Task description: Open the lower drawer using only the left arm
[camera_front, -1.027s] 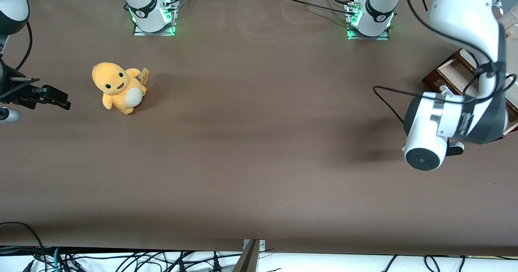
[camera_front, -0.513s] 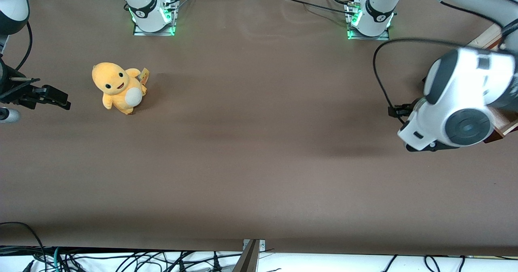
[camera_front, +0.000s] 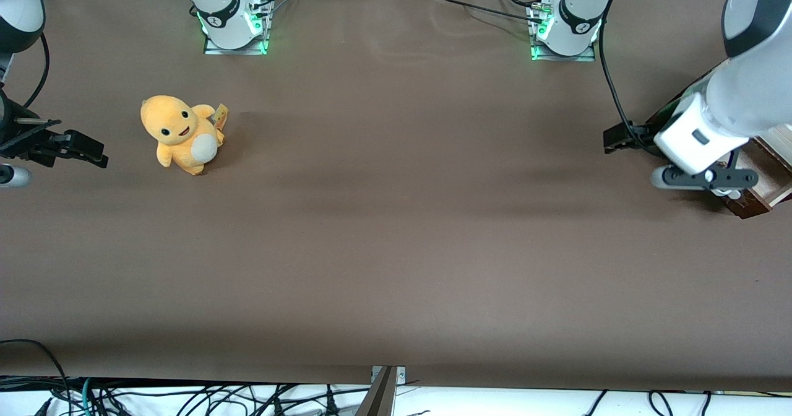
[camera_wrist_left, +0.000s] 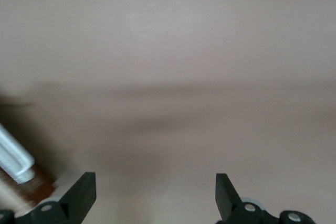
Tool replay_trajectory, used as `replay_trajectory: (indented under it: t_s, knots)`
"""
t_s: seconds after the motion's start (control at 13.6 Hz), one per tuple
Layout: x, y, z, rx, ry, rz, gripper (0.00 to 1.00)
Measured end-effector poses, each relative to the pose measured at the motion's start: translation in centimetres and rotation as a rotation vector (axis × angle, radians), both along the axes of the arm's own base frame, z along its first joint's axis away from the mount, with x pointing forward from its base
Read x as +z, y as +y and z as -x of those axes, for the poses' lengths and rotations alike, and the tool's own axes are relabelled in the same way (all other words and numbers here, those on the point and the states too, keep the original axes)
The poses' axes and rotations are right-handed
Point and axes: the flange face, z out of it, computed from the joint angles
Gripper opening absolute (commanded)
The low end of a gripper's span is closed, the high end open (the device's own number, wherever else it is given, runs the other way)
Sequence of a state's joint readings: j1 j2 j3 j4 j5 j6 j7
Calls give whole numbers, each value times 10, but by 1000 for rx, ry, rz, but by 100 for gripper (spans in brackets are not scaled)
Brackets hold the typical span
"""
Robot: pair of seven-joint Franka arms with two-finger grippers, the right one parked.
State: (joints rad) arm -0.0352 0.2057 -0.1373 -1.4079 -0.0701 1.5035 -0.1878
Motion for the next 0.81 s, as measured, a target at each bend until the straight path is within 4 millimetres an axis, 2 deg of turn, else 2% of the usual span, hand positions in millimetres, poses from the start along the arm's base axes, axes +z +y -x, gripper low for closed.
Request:
replay_trajectory:
  t_s: [0.22, 0.37, 0.66, 0.81]
  knots:
    - [-17, 23, 19, -30, -36, -5, 100]
    - [-18, 35, 26, -96, -53, -55, 100]
    - [-14, 59, 48, -93, -64, -86, 100]
    - [-12, 62, 52, -100, -70, -85, 100]
